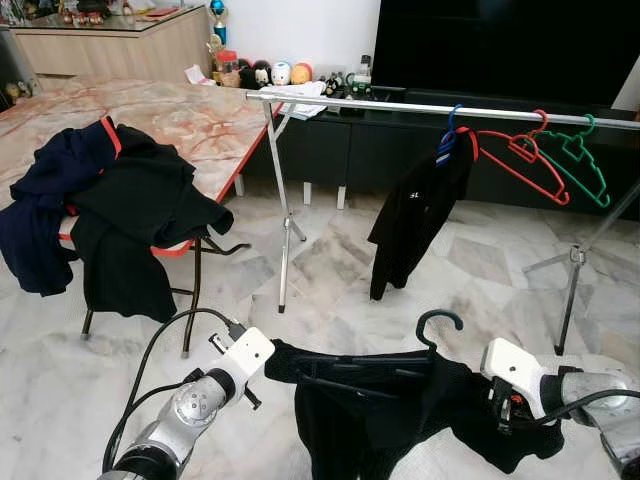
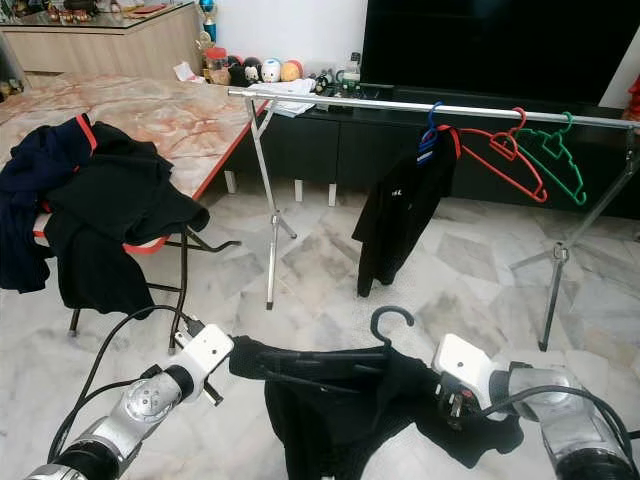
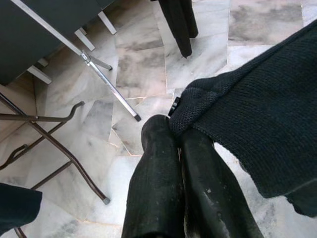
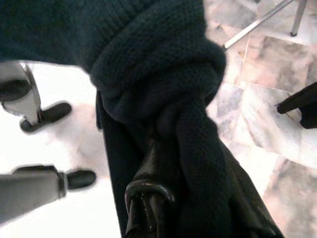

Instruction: Hang hanger

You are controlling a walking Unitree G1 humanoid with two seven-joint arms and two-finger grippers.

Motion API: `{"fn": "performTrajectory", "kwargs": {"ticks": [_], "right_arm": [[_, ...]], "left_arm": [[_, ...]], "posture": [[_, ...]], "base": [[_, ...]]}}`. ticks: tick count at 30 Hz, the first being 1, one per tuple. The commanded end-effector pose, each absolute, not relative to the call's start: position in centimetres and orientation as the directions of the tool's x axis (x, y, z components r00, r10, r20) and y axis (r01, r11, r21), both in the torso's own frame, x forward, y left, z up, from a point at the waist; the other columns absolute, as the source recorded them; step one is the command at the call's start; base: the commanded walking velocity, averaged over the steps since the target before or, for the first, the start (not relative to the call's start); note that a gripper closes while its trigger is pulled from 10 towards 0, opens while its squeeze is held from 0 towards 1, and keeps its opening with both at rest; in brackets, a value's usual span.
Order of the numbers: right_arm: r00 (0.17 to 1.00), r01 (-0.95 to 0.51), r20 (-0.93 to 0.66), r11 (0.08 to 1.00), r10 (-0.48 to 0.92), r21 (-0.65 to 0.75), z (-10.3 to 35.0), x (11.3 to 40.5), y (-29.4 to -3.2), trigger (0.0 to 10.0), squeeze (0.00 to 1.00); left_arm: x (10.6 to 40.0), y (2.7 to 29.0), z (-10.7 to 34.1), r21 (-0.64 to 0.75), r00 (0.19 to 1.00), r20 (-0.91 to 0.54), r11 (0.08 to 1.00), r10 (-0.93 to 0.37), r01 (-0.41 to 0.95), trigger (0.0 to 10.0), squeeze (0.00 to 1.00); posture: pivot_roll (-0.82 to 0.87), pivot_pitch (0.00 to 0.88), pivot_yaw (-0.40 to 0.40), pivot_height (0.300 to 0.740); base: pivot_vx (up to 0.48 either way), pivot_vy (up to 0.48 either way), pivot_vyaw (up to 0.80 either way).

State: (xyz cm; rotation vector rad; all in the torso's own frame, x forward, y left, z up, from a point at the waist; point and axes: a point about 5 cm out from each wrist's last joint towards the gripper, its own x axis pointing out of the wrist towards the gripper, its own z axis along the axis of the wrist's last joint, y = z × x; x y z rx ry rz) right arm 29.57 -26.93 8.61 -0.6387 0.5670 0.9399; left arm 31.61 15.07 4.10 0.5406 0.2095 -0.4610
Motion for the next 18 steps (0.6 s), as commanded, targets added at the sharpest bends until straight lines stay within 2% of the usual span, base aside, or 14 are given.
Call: {"fn": "performTrajectory", "kwargs": {"ticks": [1, 5, 10, 13, 17, 18], "right_arm": [[0.479, -0.862, -0.729, 0.417, 0.488, -0.287, 8.8, 29.5, -28.0, 0.0, 0.00], [0.486, -0.863, -0.721, 0.402, 0.495, -0.305, 8.8, 29.6, -27.8, 0.0, 0.00], [0.555, -0.826, -0.717, 0.385, 0.422, -0.413, 9.3, 30.4, -28.0, 0.0, 0.00], [0.663, -0.745, -0.629, 0.443, 0.406, -0.499, 10.2, 31.5, -27.7, 0.0, 0.00], [0.699, -0.713, -0.589, 0.464, 0.406, -0.526, 10.5, 31.9, -27.5, 0.0, 0.00], [0.723, -0.689, -0.537, 0.512, 0.435, -0.513, 10.8, 32.2, -27.1, 0.0, 0.00]], "left_arm": [[31.4, 15.9, 3.6, 0.447, 0.879, -0.342, 0.766, -0.332, 0.463, 0.0, 0.00], [31.3, 15.9, 3.5, 0.441, 0.874, -0.354, 0.764, -0.333, 0.471, 0.0, 0.00], [31.2, 15.9, 3.3, 0.437, 0.868, -0.366, 0.762, -0.335, 0.478, 0.0, 0.00], [31.1, 15.6, 3.2, 0.429, 0.861, -0.373, 0.758, -0.347, 0.491, 0.0, 0.00], [31.1, 15.5, 3.1, 0.425, 0.856, -0.377, 0.755, -0.353, 0.498, 0.0, 0.00], [31.0, 15.5, 3.0, 0.421, 0.849, -0.387, 0.750, -0.360, 0.510, 0.0, 0.00]], "posture": [[0.00, 0.076, 0.013, 0.740], [0.00, 0.076, 0.013, 0.740], [0.00, 0.076, 0.013, 0.740], [0.00, 0.074, 0.013, 0.740], [0.00, 0.072, 0.013, 0.740], [0.00, 0.072, 0.014, 0.740]], "base": [[0.000, 0.000, 0.00], [0.000, 0.000, 0.00], [0.000, 0.000, 0.00], [0.000, 0.000, 0.00], [0.000, 0.000, 0.00], [0.000, 0.000, 0.00]]}}
